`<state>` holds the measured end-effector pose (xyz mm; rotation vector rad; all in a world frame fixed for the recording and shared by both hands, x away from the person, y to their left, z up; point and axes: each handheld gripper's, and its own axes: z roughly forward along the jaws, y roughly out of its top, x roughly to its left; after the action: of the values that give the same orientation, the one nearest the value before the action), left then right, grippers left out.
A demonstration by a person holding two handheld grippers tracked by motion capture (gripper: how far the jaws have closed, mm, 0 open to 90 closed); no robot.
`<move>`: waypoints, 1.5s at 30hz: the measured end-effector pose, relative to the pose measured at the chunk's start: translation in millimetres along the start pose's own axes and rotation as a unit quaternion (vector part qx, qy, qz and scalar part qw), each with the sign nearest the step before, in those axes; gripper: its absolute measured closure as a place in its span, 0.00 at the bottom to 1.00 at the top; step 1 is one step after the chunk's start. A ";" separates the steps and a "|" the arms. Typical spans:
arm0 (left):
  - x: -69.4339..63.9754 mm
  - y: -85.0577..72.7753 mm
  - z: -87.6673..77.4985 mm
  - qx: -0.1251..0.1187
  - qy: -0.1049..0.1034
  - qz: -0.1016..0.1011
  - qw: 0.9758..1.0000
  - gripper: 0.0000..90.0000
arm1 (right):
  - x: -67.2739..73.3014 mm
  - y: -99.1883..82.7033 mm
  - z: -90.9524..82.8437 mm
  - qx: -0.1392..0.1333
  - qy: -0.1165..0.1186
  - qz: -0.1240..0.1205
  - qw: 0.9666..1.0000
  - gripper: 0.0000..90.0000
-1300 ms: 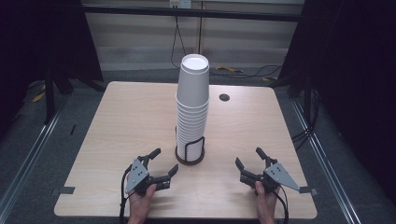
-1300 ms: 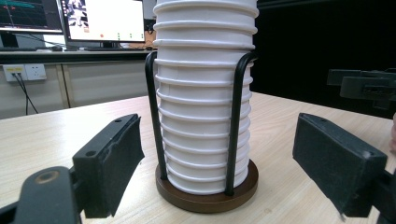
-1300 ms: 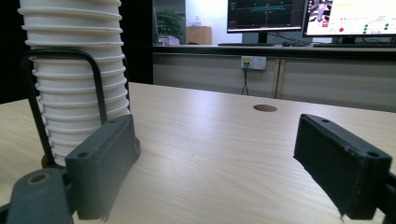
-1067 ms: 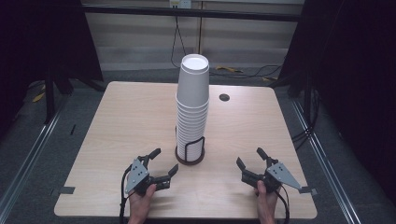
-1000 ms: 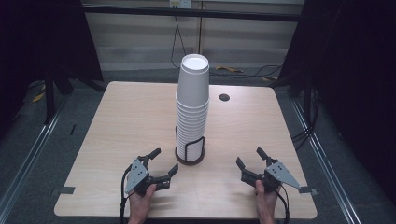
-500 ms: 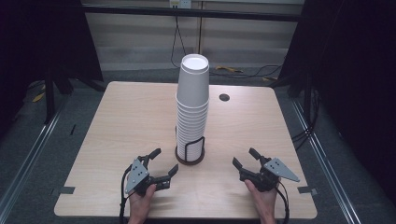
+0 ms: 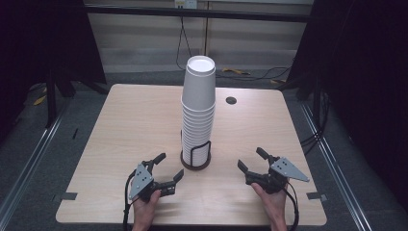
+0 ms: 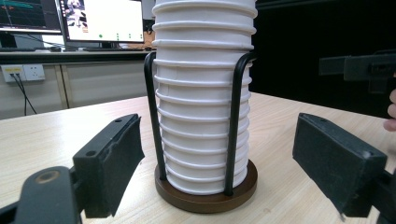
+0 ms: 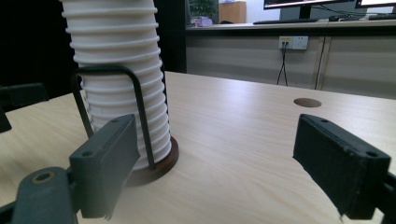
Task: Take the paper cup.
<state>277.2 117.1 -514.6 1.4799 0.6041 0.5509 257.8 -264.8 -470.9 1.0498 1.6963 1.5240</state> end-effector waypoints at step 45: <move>1.4 0.4 -0.1 0.001 -0.004 0.008 1.000 0.17 | 12.2 106.2 31.7 0.028 0.110 0.001 0.994 0.21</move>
<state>278.1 118.0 -514.2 1.4884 0.5872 0.5565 295.1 -236.5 -369.7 0.9397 1.8954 1.6525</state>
